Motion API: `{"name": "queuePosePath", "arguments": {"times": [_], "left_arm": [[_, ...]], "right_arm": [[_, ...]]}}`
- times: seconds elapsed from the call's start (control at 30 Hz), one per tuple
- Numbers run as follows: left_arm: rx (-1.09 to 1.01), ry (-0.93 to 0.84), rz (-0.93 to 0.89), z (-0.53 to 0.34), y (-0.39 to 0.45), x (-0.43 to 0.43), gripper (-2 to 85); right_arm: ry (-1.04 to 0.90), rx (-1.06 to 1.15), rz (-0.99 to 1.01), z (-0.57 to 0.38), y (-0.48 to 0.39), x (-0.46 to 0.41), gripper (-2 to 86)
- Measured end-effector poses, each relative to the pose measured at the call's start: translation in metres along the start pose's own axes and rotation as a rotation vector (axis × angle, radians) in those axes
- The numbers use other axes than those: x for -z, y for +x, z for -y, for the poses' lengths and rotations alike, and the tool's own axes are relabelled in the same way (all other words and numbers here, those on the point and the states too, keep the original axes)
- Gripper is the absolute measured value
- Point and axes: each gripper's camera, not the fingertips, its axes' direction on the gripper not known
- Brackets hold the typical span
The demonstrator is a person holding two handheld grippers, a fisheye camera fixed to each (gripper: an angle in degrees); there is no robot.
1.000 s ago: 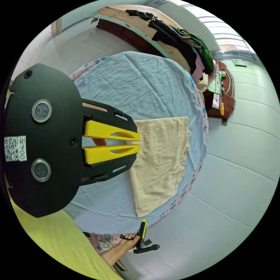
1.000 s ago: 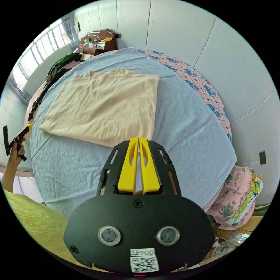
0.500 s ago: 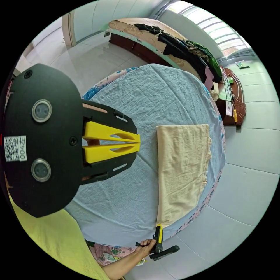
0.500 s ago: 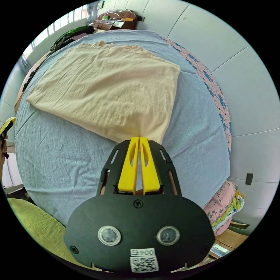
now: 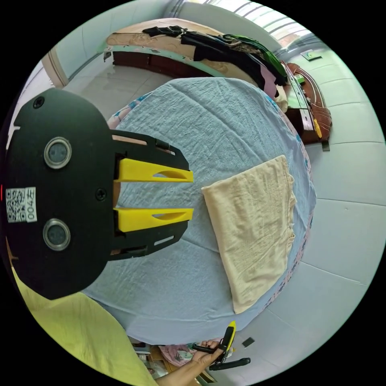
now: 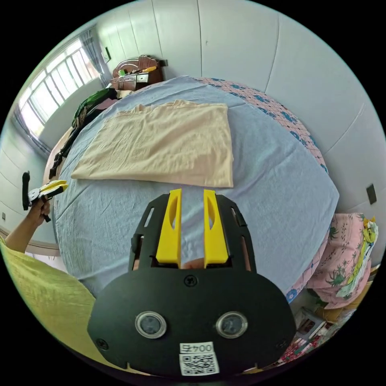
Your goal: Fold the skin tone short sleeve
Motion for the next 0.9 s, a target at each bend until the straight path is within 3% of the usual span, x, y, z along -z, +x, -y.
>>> {"name": "queuePosePath", "arguments": {"times": [0.2, 0.63, 0.9], "left_arm": [[-0.074, -0.004, -0.022, 0.009, -0.011, -0.013, 9.2], [-0.196, -0.101, 0.011, 0.037, -0.006, -0.032, 8.3], [-0.224, -0.129, -0.024, 0.050, -0.017, -0.033, 7.7]], "right_arm": [[0.009, -0.031, -0.027, -0.005, 0.012, 0.007, 11.3], [-0.204, 0.356, -0.204, 0.050, 0.030, -0.037, 7.9], [-0.242, 0.459, -0.156, 0.069, 0.040, -0.044, 5.3]]}}
